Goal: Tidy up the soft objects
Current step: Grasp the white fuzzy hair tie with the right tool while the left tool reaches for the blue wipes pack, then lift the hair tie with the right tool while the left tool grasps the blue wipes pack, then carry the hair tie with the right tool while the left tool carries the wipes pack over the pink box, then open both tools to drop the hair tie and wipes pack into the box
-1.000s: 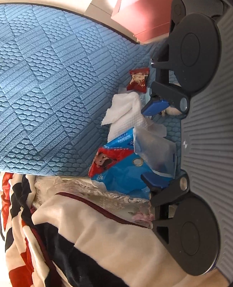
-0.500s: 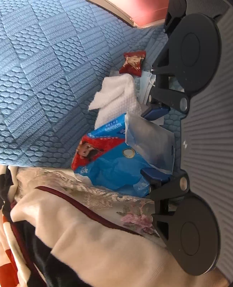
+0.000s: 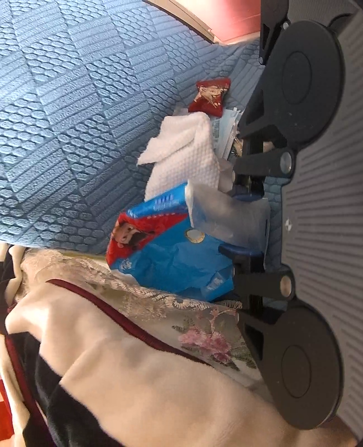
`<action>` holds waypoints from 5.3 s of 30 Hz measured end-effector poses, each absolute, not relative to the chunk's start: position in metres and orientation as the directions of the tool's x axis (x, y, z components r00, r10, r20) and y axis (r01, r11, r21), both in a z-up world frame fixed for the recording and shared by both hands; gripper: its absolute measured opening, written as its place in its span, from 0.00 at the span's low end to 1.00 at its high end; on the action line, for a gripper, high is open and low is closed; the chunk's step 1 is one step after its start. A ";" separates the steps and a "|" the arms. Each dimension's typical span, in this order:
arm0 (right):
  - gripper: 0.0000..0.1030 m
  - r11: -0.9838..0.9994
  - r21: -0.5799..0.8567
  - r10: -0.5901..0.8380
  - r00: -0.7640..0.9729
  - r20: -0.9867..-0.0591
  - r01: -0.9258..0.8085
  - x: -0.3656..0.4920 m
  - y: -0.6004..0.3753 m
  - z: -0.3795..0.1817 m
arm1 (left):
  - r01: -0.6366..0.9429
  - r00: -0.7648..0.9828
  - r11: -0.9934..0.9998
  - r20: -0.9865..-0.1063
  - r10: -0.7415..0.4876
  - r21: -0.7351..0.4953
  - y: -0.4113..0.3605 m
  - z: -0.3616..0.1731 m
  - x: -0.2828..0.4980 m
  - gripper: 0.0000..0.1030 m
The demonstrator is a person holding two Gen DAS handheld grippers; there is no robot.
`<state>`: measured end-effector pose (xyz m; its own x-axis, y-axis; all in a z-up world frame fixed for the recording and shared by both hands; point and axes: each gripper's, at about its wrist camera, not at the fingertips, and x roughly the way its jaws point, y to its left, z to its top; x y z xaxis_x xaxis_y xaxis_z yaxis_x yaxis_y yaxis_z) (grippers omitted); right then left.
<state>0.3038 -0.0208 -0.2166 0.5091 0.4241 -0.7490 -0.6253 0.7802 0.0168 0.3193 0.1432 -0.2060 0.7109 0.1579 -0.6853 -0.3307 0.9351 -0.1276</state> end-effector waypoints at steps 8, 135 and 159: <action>0.16 0.776 0.038 0.440 0.497 -0.747 -0.630 0.290 -0.027 -0.201 | -0.325 0.724 0.934 -0.674 0.147 -0.146 0.134 -0.189 0.301 0.30; 0.14 0.955 0.112 0.286 0.755 -0.591 -0.275 0.236 -0.406 -0.028 | 0.084 0.834 0.957 -0.506 -0.221 -0.279 -0.241 -0.027 0.279 0.18; 0.22 0.985 0.137 0.170 0.642 -0.747 -0.102 0.248 -0.446 -0.120 | 0.125 0.701 0.949 -0.651 -0.291 -0.289 -0.267 -0.106 0.302 0.33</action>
